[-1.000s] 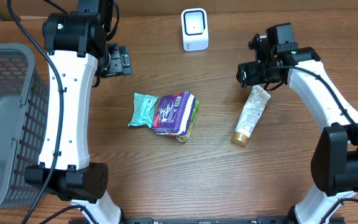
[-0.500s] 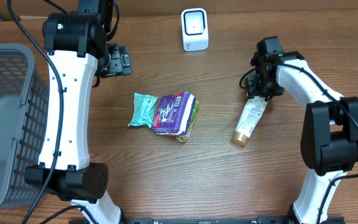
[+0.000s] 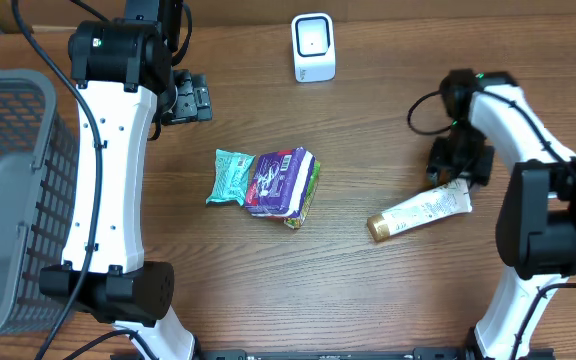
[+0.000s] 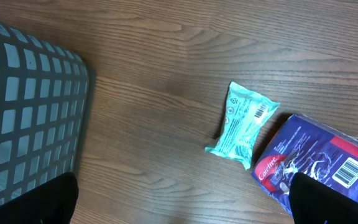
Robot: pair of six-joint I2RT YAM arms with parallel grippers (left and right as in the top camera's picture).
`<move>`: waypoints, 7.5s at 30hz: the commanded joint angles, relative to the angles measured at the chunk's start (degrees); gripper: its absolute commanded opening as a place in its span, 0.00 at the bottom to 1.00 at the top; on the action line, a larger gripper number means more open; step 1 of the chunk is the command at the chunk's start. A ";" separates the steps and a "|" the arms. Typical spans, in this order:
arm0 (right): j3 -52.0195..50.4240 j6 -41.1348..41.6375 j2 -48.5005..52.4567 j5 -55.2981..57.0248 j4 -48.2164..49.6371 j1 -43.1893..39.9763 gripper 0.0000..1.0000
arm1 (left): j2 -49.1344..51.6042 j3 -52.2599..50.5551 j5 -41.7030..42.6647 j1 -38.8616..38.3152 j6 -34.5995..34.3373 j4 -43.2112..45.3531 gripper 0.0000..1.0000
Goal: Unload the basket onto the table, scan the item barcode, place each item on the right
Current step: 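Grasp the white tube with the right gripper and lift it, then turn the tube's barcode toward the white scanner with the right gripper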
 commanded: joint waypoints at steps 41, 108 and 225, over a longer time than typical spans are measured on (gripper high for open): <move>-30.32 -5.31 -26.88 -26.86 13.27 19.10 0.56 | 0.52 -0.33 -0.74 0.00 -0.98 0.04 1.00; -26.99 -16.65 -13.22 -31.65 31.98 -8.04 0.78 | 0.52 -0.33 -0.74 0.00 -0.98 0.04 1.00; 9.38 -81.55 17.18 38.01 94.66 23.96 0.04 | 0.52 -0.33 -0.74 0.00 -0.98 0.04 1.00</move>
